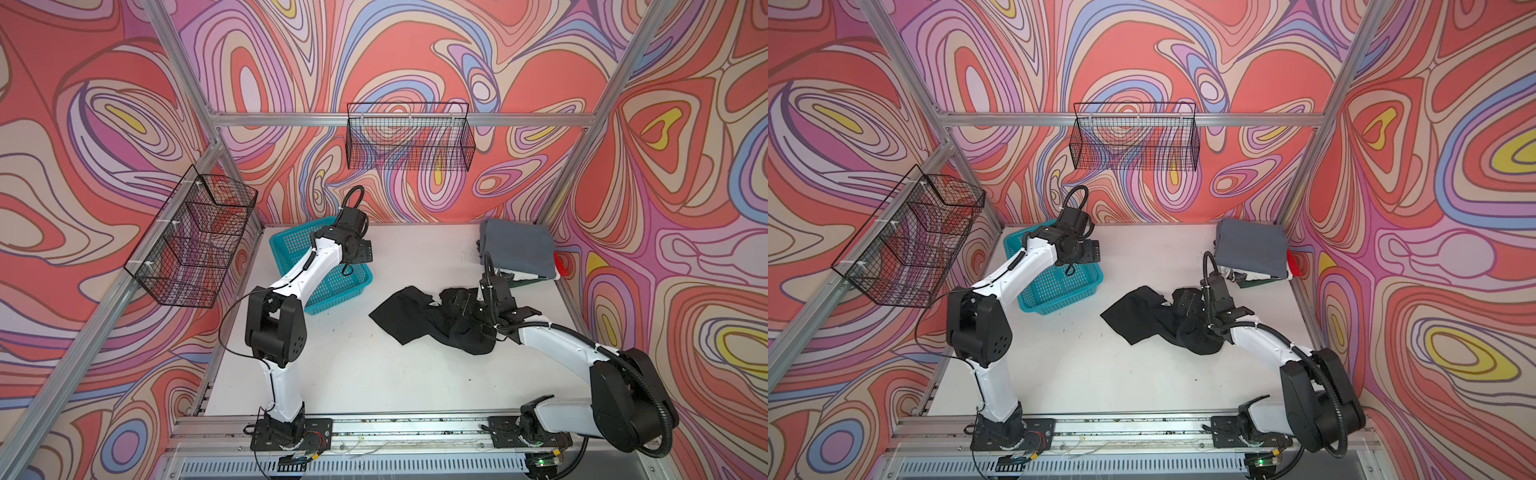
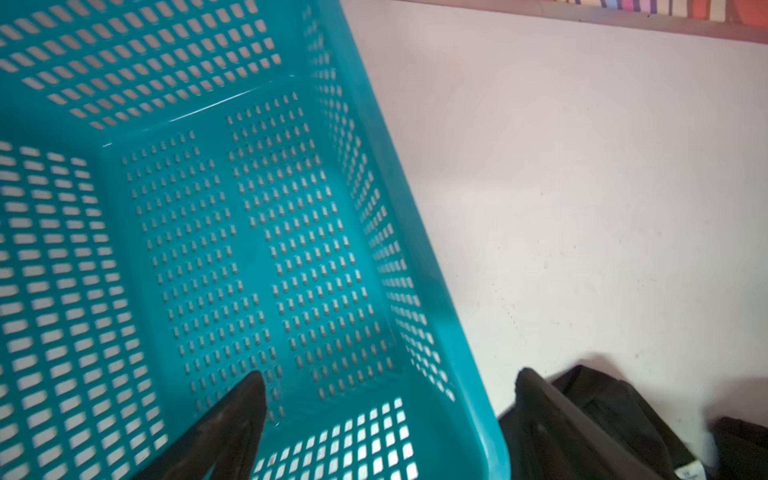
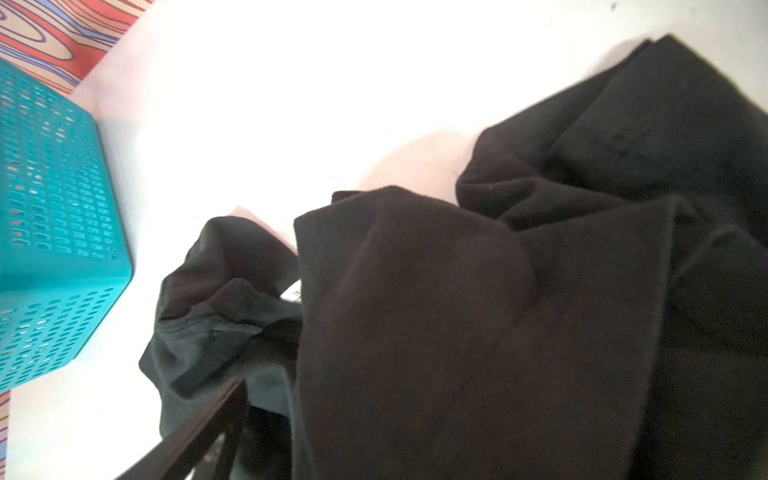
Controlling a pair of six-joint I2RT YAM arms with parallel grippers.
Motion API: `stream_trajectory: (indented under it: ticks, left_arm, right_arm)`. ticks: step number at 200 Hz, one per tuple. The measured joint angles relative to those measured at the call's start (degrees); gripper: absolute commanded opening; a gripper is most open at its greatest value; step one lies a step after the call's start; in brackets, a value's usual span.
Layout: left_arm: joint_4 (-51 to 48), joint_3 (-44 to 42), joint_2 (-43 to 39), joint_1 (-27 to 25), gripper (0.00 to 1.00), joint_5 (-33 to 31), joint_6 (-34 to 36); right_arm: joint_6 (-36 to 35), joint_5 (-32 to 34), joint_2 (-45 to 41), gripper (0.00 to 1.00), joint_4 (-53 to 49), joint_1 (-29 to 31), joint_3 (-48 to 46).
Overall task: Fold and stack the t-shirts
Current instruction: 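Drag the teal basket away from the shirt with the left gripper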
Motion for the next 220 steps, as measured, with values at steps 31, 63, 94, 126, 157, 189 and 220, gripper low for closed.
stream_trajectory:
  ticks: [31,63,94,126,157,189,220]
  left_arm:
    - [-1.9,5.9,7.3,-0.4,0.77,-0.1,0.7]
    - [-3.3,6.4,9.9,-0.4,0.45,0.4,2.2]
    - [-5.6,6.4,10.2,-0.4,0.15,0.2,4.0]
    - [-6.3,4.4,9.2,-0.3,0.00,-7.8,8.6]
    - [-7.0,2.1,9.2,-0.7,0.00,-17.7,11.3]
    - [-6.7,-0.5,7.9,1.4,0.00,-20.5,11.3]
    - [-6.7,-2.4,7.0,5.0,0.00,-22.4,11.0]
  right_arm:
    - [0.1,-1.2,0.0,0.98,0.5,0.0,0.0]
    - [0.1,-1.3,0.0,0.98,0.5,0.0,0.0]
    - [0.1,-1.4,0.0,0.98,0.6,0.0,0.0]
    - [0.5,-2.4,0.1,0.98,0.8,0.0,0.0]
    - [1.0,-4.6,1.0,0.98,2.2,0.0,0.0]
    - [0.9,-5.6,2.9,0.98,2.0,0.0,1.3]
    - [0.9,-6.1,3.0,0.98,2.1,0.0,1.9]
